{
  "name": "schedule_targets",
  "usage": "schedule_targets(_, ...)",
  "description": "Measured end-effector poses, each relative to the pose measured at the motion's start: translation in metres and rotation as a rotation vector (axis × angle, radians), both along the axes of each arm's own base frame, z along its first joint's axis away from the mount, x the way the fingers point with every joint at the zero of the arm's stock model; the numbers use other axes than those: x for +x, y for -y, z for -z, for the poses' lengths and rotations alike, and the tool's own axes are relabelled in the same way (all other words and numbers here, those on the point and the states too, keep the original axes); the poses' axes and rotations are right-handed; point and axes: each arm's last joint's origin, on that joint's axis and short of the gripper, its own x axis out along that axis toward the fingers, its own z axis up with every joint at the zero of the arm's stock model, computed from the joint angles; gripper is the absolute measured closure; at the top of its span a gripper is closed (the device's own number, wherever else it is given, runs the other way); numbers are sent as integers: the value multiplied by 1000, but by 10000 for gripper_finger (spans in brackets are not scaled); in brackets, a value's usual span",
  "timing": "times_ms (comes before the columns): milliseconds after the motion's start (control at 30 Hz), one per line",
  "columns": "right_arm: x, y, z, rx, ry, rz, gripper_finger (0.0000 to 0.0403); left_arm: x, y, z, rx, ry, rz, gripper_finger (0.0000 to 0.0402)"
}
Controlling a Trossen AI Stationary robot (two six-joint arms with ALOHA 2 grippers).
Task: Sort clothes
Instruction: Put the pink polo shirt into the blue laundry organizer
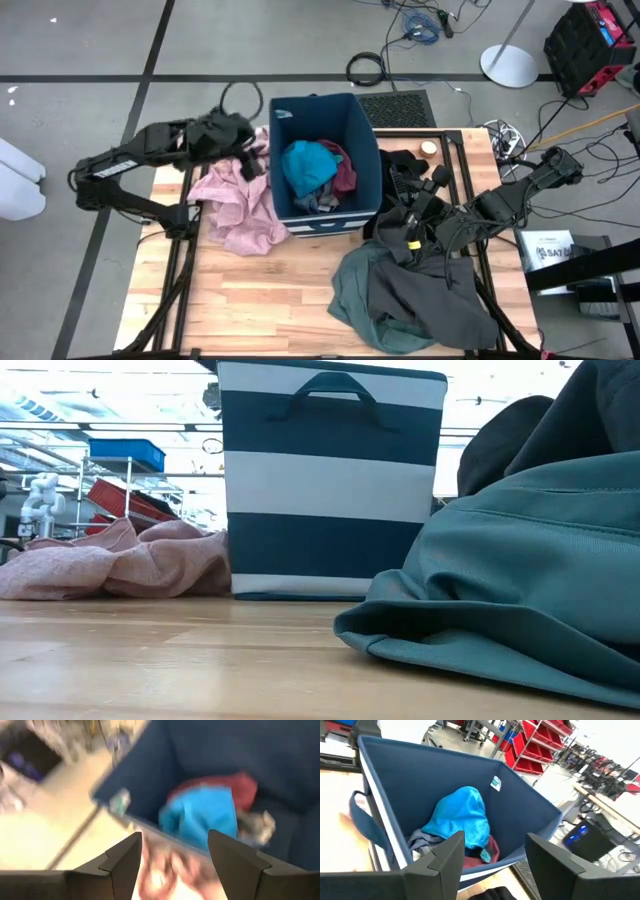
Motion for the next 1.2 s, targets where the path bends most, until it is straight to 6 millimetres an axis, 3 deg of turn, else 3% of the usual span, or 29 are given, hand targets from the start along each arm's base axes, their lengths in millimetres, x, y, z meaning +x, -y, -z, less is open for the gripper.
schedule_targets(233,7,-9,6,201,-104,-307,206,-22,19,40,-90,-63,-19,164)
schedule_targets(567,27,-21,25,275,-138,-275,206,-59,24,126,-164,-90,-162,164)
schedule_targets(800,42,-27,39,244,-188,-266,206,-48,23,164,-178,-60,-120,164)
schedule_targets(1200,46,-22,43,243,-201,-234,206,-22,20,204,-274,-141,-82,164)
